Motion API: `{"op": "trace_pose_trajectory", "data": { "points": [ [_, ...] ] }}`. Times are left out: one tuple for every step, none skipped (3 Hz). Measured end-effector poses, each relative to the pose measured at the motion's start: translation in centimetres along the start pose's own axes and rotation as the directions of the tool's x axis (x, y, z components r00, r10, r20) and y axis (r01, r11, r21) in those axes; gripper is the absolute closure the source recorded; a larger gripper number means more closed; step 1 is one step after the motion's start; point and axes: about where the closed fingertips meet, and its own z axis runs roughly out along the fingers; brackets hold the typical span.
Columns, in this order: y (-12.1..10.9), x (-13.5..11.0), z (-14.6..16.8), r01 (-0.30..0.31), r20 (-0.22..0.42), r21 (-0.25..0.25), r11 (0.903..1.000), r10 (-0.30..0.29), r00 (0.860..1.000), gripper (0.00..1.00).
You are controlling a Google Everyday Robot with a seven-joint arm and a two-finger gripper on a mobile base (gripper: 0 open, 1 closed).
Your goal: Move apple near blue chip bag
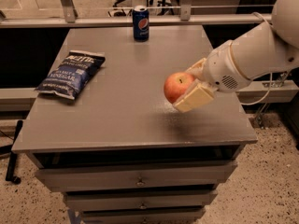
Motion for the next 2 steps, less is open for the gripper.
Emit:
{"op": "trace_pose_trajectory", "data": {
  "points": [
    [0.0,0.0,0.0,0.000,0.000,0.000,1.0000,0.000,1.000,1.00],
    [-1.1,0.1,1.0,-0.028,0.008,0.010,0.9996,0.028,1.000,1.00]
  ]
}}
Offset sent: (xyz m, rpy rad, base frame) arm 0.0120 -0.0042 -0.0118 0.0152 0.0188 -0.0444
